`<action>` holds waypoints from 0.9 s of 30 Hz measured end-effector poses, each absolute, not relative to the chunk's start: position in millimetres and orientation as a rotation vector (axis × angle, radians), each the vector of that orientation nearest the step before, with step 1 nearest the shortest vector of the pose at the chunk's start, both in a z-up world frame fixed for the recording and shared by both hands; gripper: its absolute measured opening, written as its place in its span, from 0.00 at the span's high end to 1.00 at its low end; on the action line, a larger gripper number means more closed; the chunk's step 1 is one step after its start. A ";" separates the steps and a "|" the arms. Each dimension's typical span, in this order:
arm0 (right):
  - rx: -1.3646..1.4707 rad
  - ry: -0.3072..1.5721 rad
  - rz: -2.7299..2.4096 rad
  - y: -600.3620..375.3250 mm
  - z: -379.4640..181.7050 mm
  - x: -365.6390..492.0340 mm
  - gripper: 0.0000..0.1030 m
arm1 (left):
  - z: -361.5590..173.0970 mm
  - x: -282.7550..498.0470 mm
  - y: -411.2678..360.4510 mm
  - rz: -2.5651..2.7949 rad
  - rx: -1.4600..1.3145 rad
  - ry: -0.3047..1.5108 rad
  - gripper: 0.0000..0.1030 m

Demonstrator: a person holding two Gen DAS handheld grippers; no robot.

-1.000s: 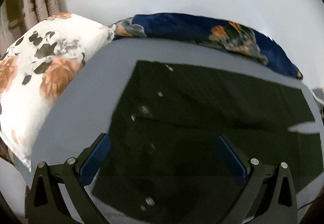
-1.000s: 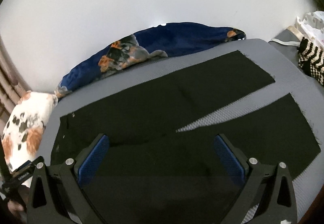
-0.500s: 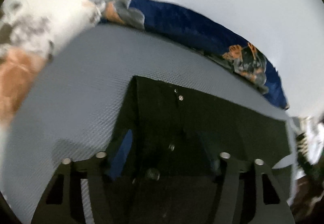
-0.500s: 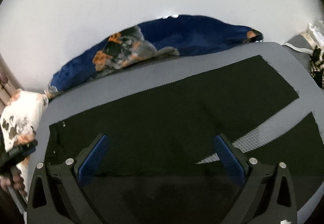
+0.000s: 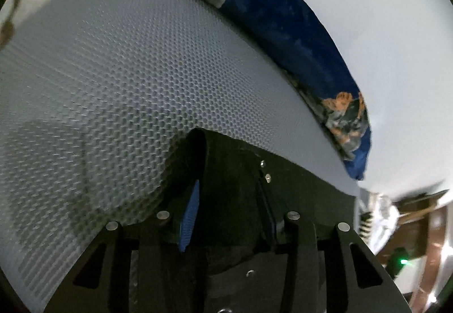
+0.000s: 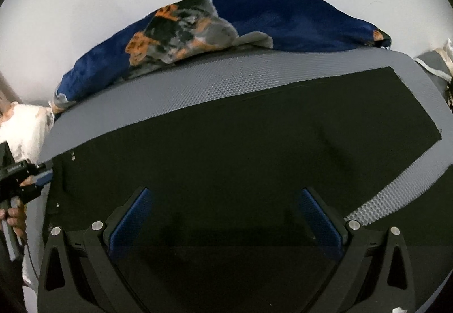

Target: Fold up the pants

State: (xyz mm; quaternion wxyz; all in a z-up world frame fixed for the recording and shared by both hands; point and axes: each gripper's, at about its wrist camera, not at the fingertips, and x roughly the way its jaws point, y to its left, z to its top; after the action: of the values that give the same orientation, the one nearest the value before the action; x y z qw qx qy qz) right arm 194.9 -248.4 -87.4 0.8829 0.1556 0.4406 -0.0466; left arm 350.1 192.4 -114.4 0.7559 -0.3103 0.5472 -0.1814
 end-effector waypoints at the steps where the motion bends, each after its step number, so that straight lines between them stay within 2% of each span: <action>1: 0.315 0.918 -0.098 -246.4 -87.7 196.3 0.00 | -116.7 353.2 192.7 -0.415 -0.699 1.194 0.60; 7: 0.291 0.932 -0.099 -241.1 -92.5 207.0 0.00 | -117.8 368.8 193.7 -0.507 -0.790 1.182 0.60; 20: 0.290 0.930 -0.113 -240.7 -98.9 212.5 0.00 | -126.2 395.5 160.7 -0.528 -0.743 1.201 0.60; 22: 0.291 0.927 -0.124 -244.0 -98.3 211.0 0.00 | -125.3 390.9 164.6 -0.505 -0.745 1.190 0.69; 23: 0.296 0.926 -0.126 -245.3 -98.0 209.7 0.00 | -123.7 386.3 171.9 -0.487 -0.732 1.188 0.83; 24: 0.306 0.924 -0.127 -247.9 -97.3 208.8 0.00 | -120.6 383.3 171.0 -0.472 -0.713 1.180 0.90; 27: 0.300 0.919 -0.125 -253.2 -95.1 206.8 0.00 | -104.4 373.0 168.6 -0.478 -0.685 1.129 0.91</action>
State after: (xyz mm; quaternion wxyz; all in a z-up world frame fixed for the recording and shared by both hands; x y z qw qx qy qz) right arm 206.8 -253.2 -95.1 0.8835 0.1440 0.4416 -0.0601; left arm 373.0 168.6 -104.4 0.7633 -0.3152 0.5192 -0.2200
